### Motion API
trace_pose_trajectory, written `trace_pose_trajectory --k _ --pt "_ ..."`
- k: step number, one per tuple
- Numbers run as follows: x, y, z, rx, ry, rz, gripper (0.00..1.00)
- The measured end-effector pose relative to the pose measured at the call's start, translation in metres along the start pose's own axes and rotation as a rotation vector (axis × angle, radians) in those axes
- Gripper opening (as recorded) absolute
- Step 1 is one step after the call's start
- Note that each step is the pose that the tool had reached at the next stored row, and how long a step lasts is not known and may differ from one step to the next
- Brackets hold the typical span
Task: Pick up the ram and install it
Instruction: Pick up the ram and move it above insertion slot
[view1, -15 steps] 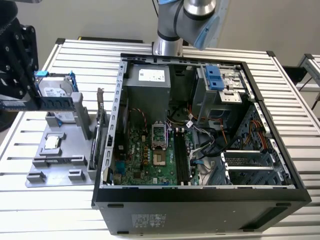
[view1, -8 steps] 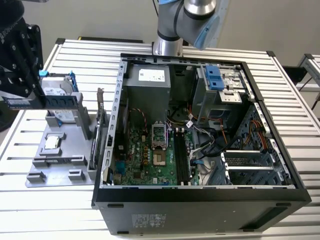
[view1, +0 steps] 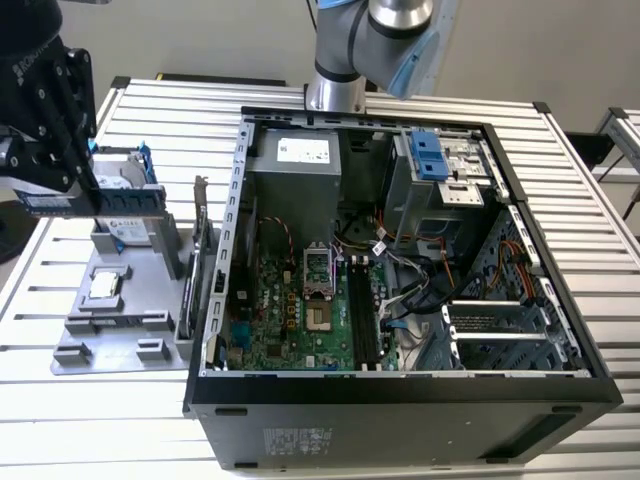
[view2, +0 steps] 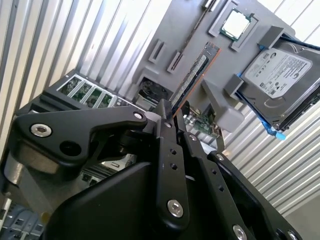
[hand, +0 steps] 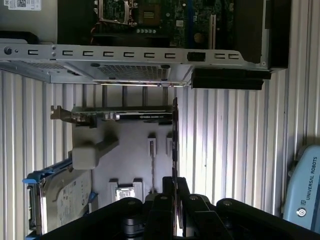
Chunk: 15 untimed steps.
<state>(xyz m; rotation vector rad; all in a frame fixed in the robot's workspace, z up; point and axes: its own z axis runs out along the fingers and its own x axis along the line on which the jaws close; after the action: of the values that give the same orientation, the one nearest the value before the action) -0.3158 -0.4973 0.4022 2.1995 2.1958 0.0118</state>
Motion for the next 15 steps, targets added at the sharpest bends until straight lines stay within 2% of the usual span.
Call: trace_pose_trajectory --k 15 --pt "0.0036 0.0204 0.0012 0.0000 0.0001 0.000 0.00"
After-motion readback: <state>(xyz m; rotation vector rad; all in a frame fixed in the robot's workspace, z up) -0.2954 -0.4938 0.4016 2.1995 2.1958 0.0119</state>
